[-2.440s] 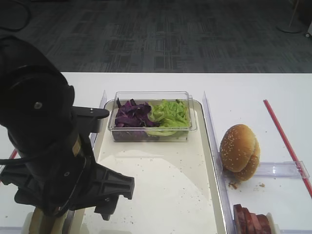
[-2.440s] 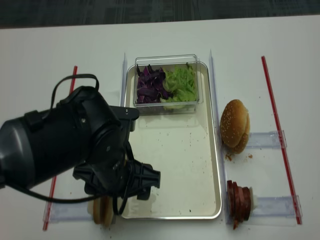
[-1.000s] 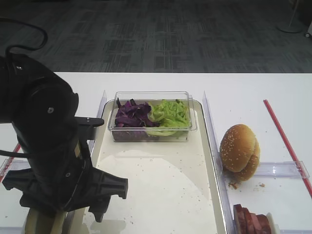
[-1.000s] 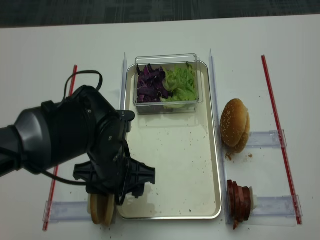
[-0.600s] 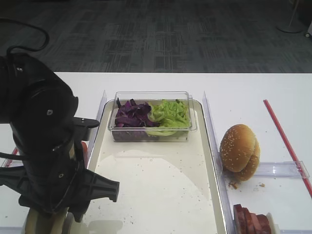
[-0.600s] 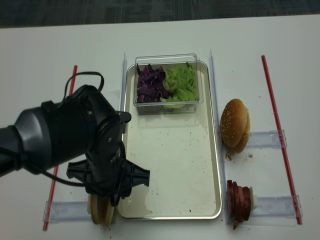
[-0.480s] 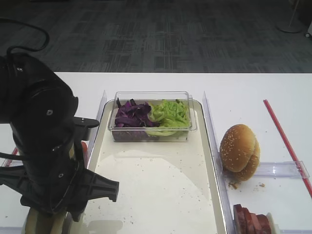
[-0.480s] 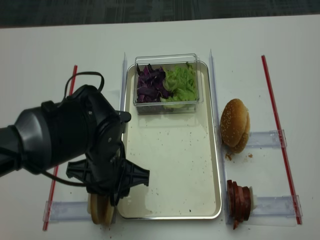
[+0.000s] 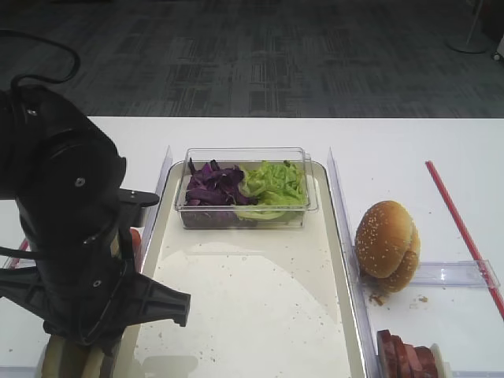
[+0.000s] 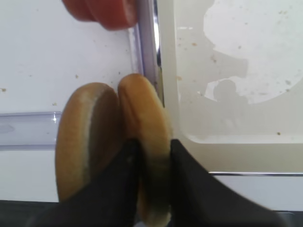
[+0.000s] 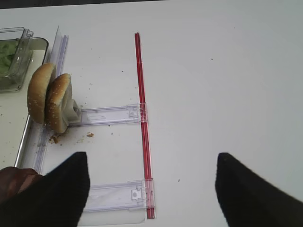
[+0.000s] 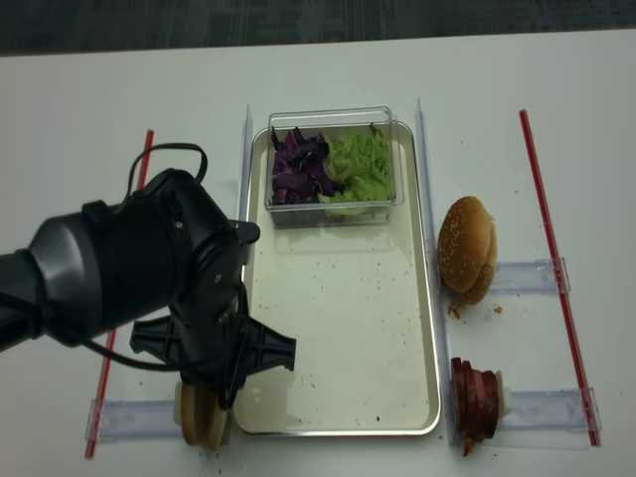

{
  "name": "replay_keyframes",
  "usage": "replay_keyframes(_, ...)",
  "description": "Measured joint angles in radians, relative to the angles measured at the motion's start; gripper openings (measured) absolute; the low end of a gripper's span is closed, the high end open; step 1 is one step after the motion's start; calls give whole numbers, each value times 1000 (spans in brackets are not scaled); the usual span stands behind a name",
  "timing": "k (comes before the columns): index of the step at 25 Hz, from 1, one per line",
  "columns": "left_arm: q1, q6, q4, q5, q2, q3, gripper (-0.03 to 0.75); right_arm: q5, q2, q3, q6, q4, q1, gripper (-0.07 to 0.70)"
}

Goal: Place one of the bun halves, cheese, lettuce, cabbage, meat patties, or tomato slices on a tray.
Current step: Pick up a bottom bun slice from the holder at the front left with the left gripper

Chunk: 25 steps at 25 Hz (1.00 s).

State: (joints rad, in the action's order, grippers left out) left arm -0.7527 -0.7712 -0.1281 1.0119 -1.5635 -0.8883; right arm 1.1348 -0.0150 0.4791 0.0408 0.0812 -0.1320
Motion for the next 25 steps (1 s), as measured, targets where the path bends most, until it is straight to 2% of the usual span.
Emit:
replay_keyframes(9, 0, -2, -9, 5, 0, 0, 53, 0, 0, 0, 0, 0, 0, 571)
replay_keyframes(25, 0, -2, -17, 21, 2, -7, 39, 0, 0, 0, 0, 0, 0, 571)
